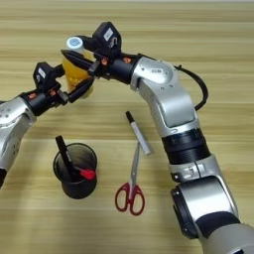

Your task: Move the objects on the table

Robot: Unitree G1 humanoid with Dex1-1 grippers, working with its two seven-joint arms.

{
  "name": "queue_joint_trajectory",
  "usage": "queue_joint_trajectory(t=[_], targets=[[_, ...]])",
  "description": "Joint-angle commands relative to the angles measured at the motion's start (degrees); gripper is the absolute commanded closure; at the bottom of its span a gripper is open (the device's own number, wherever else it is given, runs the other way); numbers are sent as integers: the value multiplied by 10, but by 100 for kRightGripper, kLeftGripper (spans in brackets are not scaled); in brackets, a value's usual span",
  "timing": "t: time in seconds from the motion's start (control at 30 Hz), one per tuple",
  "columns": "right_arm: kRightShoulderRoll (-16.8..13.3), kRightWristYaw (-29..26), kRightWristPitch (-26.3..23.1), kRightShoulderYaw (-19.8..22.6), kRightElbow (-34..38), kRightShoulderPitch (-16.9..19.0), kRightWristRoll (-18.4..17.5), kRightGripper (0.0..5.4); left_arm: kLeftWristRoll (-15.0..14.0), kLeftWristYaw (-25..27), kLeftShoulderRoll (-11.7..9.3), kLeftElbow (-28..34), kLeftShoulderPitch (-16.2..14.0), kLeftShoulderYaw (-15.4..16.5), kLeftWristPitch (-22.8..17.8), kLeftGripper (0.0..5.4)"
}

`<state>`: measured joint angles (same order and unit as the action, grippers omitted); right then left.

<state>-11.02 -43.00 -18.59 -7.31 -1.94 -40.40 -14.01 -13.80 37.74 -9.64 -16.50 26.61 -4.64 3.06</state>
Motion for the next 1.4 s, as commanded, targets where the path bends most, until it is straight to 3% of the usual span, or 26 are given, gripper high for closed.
queue_joint_trajectory(t=[0.03, 0.47, 0.6, 0.93, 1.13, 1.3, 1.4], targets=[[-1, -1, -2, 1, 20, -11, -12, 362, 9, -1, -1, -4, 7, -1, 3, 197], [1, -3, 1, -5, 17, -7, -10, 362, 9, 1, -1, -8, 7, -1, 6, 199], [1, -4, 1, -6, 17, -5, -11, 301, 9, 1, 0, -10, 8, -1, 7, 199], [3, -8, 14, 1, 27, 2, -26, 204, 8, 2, -1, -11, 5, 0, 9, 199], [11, -36, 51, 35, 77, 21, -93, 145, 8, 3, -4, -11, 3, 2, 9, 199], [8, -16, 79, 67, 91, 32, -114, 88, 8, 3, -6, -15, 2, 4, 11, 199], [12, 2, 104, 98, 116, 63, -130, 55, 10, 3, -10, -19, 1, 6, 12, 199]])
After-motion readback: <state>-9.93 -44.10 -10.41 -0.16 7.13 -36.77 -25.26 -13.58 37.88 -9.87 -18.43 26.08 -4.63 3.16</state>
